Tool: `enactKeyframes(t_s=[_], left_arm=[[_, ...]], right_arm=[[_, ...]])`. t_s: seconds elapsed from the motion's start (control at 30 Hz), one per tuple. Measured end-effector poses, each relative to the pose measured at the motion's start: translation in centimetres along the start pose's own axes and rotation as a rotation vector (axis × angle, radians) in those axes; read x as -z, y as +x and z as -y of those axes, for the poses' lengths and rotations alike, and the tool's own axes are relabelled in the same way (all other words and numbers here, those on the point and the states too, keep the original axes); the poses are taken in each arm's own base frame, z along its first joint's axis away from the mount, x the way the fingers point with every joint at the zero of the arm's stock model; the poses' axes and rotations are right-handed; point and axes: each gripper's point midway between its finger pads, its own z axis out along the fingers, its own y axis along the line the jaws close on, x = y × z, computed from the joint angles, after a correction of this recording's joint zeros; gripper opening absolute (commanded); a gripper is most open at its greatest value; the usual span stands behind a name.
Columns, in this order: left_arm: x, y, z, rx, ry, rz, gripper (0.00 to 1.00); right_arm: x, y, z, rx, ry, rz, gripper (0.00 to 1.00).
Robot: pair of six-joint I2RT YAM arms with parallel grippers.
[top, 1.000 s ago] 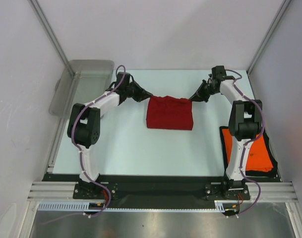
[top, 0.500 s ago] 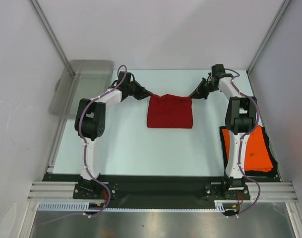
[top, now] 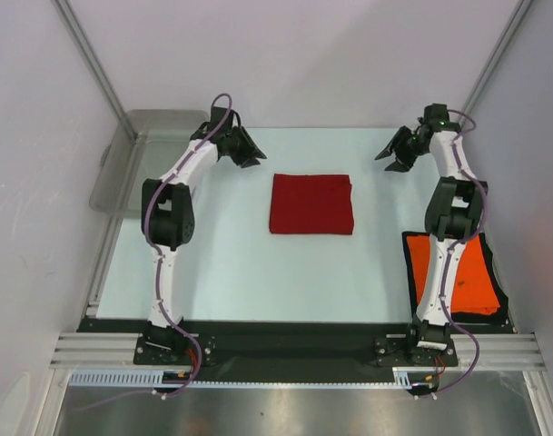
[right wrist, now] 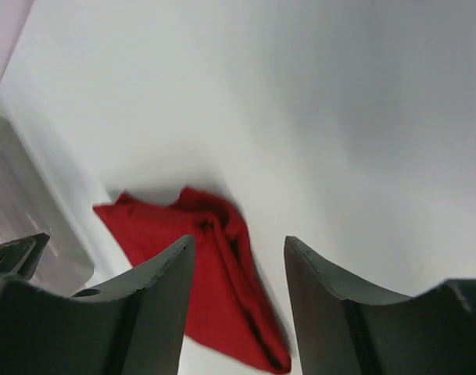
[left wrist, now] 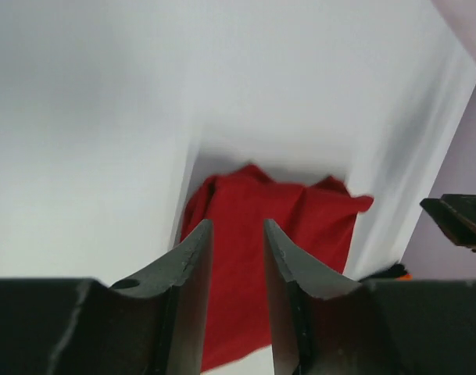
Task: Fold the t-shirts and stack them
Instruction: Fold the tshirt
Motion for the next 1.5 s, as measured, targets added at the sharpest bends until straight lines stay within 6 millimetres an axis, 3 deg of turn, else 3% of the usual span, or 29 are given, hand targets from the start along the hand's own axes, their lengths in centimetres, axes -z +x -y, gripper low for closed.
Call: enactKeyframes(t_s=[0.1,0.2,0.37,0.47,0.6,0.73,0.9,1.0,1.07,1.13,1.27,1.4,1.5], left_arm=[[2.3,1.3,-0.1,-0.046,0.003,-0.01,0.34],[3.5,2.9,1.9,-0.101,0.093,-0.023,0.31],[2.3,8.1,5.7,-0.164,0.281,-0.101,0.24],[1.0,11.2,6.4,-0.158,0.338,-0.164,0.22],[-1.0,12.5,6.1,-0.144,0.376,-0.185,0.22],[-3.5,11.4,4.1,-0.103,0.374,-0.169,0.21],[-7.0,9.8,0.5,-0.042,0.338,-0.156,0.2],[-7.9,8.8,0.1,-0.021,0.355,-0.163,0.2],[-8.1,7.9,0.7,-0.03,0.369,-0.149,0.2],[-8.3,6.9,1.1,-0.044,0.372,-0.13,0.22],[-8.0,5.0,1.5,-0.074,0.354,-0.105,0.26],[-6.9,3.8,1.9,-0.112,0.327,-0.086,0.28],[-5.4,3.9,1.9,-0.136,0.294,-0.095,0.28]], right_arm=[[1.9,2.4,-0.4,0.002,-0.039,-0.012,0.51],[2.2,7.3,-2.8,0.018,-0.128,-0.063,0.38],[-0.6,13.1,-8.4,0.05,-0.324,-0.154,0.19],[-2.3,14.8,-10.0,0.026,-0.406,-0.196,0.1],[-4.7,13.9,-10.1,-0.022,-0.469,-0.188,0.04],[-7.0,12.8,-8.6,-0.075,-0.487,-0.17,0.03],[-9.7,11.5,-5.3,-0.142,-0.472,-0.154,0.04],[-9.8,9.6,-4.9,-0.146,-0.505,-0.145,0.05],[-9.9,7.2,-4.3,-0.132,-0.503,-0.094,0.08],[-9.9,4.8,-3.1,-0.133,-0.485,-0.048,0.09],[-9.0,1.7,-0.6,-0.16,-0.416,-0.006,0.11],[-7.6,0.1,0.5,-0.14,-0.352,0.012,0.16],[-6.1,1.0,0.4,-0.125,-0.299,-0.014,0.22]])
